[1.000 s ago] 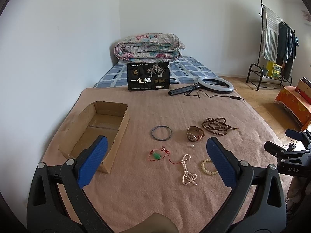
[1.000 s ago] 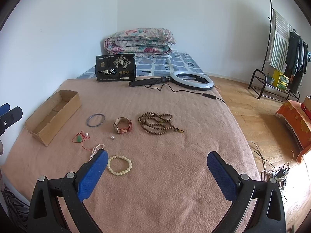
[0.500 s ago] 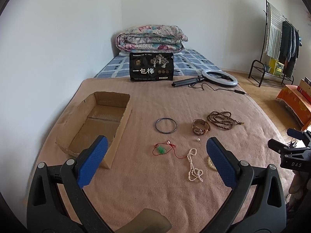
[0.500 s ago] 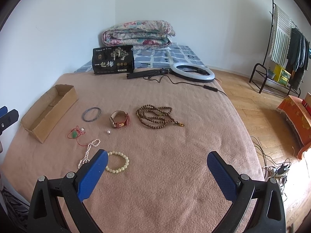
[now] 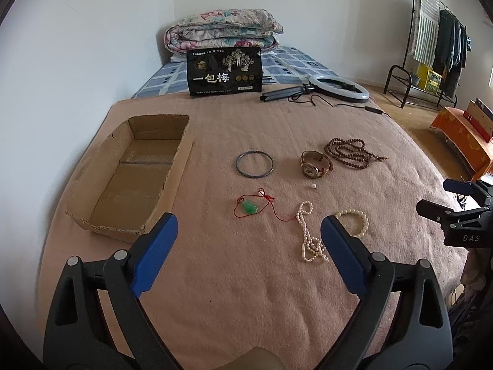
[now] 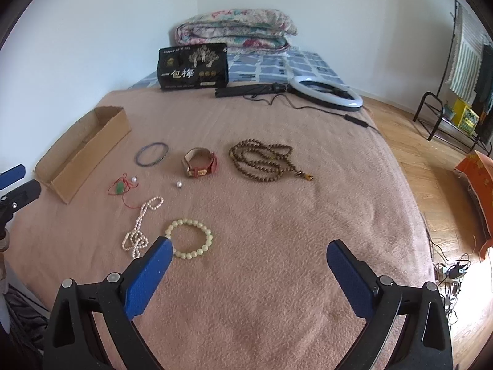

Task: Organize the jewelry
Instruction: 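Move left tool toward green jade pendant while right tool approaches cream bead bracelet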

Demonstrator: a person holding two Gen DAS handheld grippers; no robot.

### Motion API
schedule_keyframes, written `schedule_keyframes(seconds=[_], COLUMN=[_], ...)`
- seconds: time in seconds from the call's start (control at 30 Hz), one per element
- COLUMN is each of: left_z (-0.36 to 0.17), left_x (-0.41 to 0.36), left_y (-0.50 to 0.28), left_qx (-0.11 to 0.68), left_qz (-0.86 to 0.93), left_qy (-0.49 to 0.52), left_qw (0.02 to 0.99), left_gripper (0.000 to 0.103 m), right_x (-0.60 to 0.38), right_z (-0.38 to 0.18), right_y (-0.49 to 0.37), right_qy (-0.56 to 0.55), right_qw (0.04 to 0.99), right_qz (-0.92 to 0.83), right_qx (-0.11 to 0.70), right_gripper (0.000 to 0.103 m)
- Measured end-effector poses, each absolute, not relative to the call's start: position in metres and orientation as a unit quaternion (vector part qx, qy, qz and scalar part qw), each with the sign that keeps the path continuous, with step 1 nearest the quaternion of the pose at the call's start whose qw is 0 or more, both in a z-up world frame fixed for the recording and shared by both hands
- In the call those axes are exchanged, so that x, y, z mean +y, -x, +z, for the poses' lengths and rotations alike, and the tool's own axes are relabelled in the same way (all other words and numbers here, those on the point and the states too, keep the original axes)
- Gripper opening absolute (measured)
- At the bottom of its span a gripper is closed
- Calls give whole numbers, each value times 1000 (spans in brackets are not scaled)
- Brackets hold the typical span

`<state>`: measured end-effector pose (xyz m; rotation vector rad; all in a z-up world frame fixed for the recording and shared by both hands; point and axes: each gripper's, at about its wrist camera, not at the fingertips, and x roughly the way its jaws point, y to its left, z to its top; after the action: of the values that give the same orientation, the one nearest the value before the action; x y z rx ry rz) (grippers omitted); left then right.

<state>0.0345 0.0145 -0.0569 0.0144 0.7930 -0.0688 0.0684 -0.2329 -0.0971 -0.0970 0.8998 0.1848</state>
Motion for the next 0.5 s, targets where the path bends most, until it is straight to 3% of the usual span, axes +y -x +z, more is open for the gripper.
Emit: schedule_keyframes(seconds=[0.33,0.47,0.5], left_z=[-81,-94,-99], left_x=[11,11,11], left_y=[-73,-93,-98], left_qx=[437,456,465], left_qz=[-52,-53,-55], left_qy=[13,17,23], left_qw=[898,888,883], left_gripper=[66,60,54], right_x=[-213,-207,-206], right_z=[-122,-135,-138], right_y=[-100,-111,-113], right_qy=[70,69,69], right_qw=[862,844,841], right_qz=[147,166,169], right_qx=[480,505,510], right_gripper=[90,83,80])
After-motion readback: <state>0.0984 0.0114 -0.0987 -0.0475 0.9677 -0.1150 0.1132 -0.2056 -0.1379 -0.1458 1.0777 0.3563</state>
